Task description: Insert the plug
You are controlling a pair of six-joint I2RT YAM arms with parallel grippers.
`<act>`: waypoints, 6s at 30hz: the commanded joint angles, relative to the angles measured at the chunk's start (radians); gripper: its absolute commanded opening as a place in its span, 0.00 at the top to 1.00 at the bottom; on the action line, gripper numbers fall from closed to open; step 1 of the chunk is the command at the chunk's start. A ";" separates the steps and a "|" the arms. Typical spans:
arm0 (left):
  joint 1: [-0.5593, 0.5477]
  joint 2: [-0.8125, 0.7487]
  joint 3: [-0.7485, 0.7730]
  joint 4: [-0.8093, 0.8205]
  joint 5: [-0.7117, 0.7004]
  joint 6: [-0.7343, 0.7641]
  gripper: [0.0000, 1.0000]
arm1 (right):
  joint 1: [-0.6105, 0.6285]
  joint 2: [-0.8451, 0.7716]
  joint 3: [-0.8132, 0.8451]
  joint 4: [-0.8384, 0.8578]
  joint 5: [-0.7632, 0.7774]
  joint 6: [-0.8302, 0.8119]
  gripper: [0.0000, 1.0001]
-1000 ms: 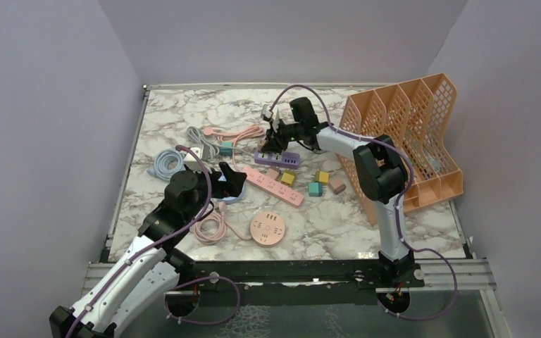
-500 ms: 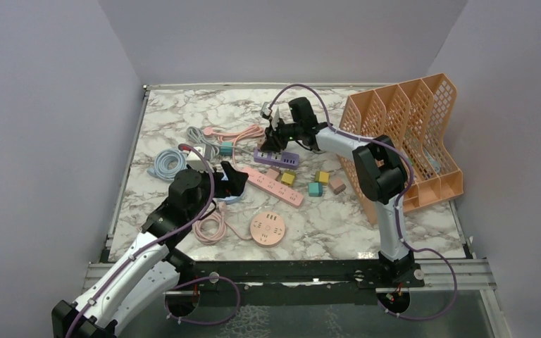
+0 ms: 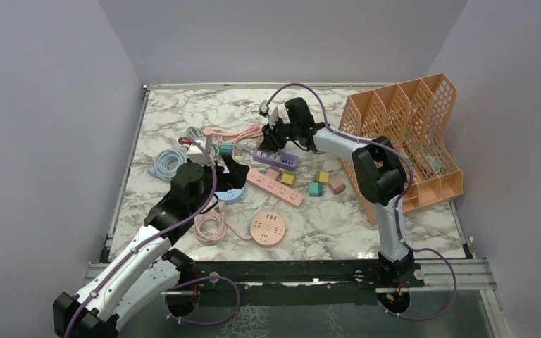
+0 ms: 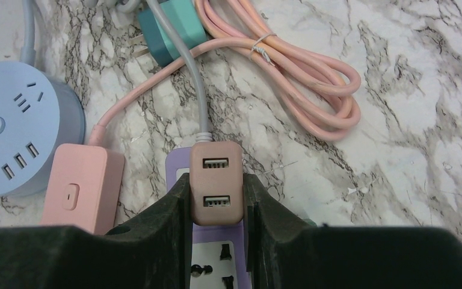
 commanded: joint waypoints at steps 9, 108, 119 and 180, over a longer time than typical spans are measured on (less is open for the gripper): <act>-0.001 0.023 0.037 -0.001 -0.060 -0.012 0.12 | 0.033 0.132 -0.142 -0.220 0.325 0.158 0.99; -0.001 0.189 0.018 -0.012 0.037 -0.071 0.09 | 0.039 0.100 0.225 -0.419 0.674 0.858 0.49; -0.001 0.214 0.009 0.012 0.094 -0.113 0.09 | 0.038 -0.079 0.084 -0.291 0.800 0.871 0.62; 0.005 0.649 0.053 0.389 0.828 -0.446 0.41 | 0.039 -0.676 -0.691 0.105 -0.331 0.056 0.62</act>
